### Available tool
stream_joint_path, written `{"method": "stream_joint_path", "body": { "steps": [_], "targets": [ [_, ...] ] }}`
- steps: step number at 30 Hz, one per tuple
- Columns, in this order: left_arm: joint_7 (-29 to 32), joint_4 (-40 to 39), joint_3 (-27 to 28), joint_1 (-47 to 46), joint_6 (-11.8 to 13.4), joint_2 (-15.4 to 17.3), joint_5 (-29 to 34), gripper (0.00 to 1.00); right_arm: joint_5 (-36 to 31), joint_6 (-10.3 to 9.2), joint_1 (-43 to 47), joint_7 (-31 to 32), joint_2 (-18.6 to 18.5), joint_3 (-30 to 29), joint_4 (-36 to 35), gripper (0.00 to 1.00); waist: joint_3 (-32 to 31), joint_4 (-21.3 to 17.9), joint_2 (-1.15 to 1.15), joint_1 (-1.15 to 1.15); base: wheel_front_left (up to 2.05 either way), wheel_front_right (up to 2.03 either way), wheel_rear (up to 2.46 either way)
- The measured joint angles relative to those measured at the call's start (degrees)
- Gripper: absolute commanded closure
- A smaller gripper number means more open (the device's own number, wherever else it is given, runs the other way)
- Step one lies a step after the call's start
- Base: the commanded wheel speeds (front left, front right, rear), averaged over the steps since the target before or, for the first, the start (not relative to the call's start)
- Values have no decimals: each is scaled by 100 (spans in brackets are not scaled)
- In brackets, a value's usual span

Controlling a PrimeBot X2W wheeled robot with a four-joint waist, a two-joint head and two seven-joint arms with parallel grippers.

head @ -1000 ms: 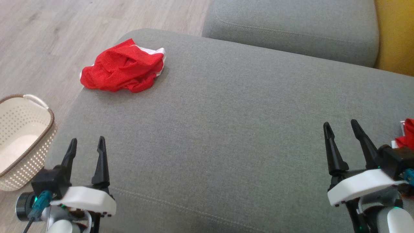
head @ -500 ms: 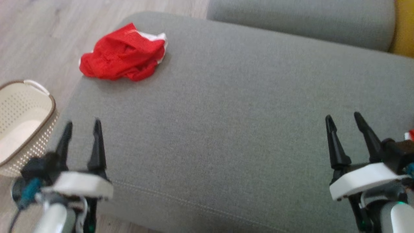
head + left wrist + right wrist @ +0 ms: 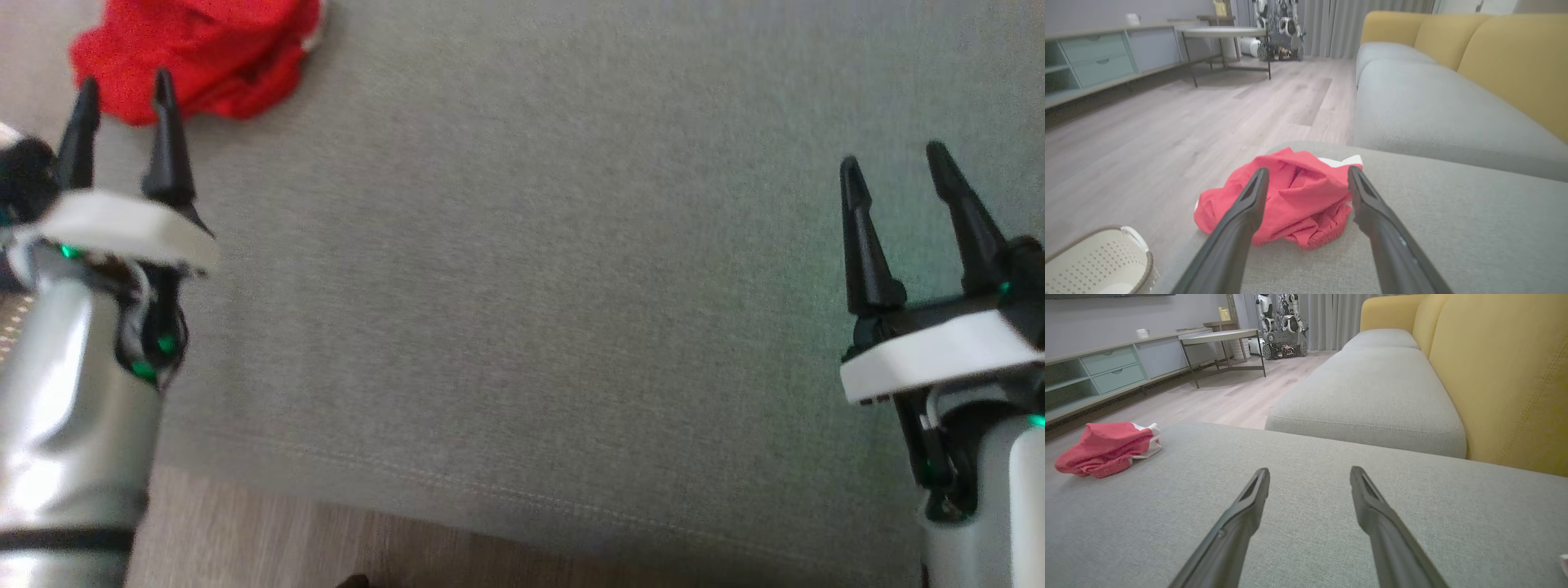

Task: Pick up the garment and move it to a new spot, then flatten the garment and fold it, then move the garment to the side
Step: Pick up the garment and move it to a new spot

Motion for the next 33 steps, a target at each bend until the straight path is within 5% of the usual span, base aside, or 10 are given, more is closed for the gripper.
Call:
{"method": "stream_joint_path", "body": {
  "steps": [9,16,17,18,26,33],
  "targets": [
    [274,2620,63,-1624,-620,134,-197,0,-100,0,-381,2,-9,157,-34,0,858,-544,0,0,0,0,0],
    [379,3601,16,-2298,-716,349,-109,0,-105,0,-517,1,-11,170,-75,0,1251,-842,0,-1,0,0,0],
    [379,3697,-4,-2387,-742,377,-96,40,-105,0,-536,1,-11,169,-75,0,1288,-877,0,-1,0,0,0],
    [370,3785,-42,-2460,-769,396,-84,100,-105,0,-542,1,-11,163,-75,0,1322,-904,0,-2,0,0,0],
    [-21,3950,-145,-2569,-864,469,105,100,-93,0,-542,-85,-11,146,79,0,1109,-902,0,-2,0,0,0],
    [-36,2715,215,-2085,-673,672,277,100,58,0,-501,-294,-11,94,339,0,496,-871,0,-2,0,0,0]
  ]
}}
